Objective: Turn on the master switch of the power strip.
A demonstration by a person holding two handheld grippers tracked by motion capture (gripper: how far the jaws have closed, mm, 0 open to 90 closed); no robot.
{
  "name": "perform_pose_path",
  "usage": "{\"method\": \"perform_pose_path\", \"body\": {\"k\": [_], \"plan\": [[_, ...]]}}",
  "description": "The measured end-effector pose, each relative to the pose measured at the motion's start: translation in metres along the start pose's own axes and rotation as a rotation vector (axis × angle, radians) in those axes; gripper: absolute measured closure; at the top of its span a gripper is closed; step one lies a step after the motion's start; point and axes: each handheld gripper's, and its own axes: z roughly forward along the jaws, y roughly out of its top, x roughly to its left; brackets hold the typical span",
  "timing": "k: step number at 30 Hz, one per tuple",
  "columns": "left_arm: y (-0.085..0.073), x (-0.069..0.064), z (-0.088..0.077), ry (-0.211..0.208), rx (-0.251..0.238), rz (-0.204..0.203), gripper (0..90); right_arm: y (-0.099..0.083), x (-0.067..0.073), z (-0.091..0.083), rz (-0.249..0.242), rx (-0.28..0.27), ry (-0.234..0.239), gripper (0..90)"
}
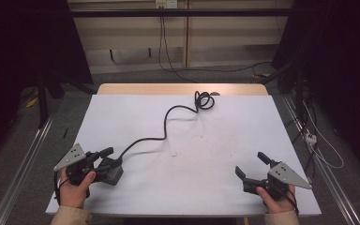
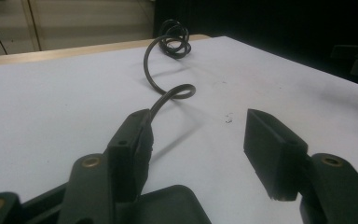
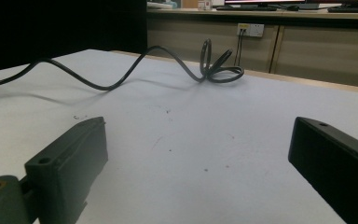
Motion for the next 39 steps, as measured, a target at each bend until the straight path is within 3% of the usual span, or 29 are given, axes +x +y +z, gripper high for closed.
{"method": "perform_pose_path", "body": {"k": [29, 39], "plan": [[0.008, 0.009, -0.003, -0.014, 0.074, -0.031, 74.2, 0.001, 0.001, 0.0, -0.003, 0.001, 0.003, 4.0], [0.01, 0.013, -0.005, -0.021, 0.097, -0.04, 78.9, 0.001, 0.001, 0.001, -0.004, 0.001, 0.0, 4.0]]}}
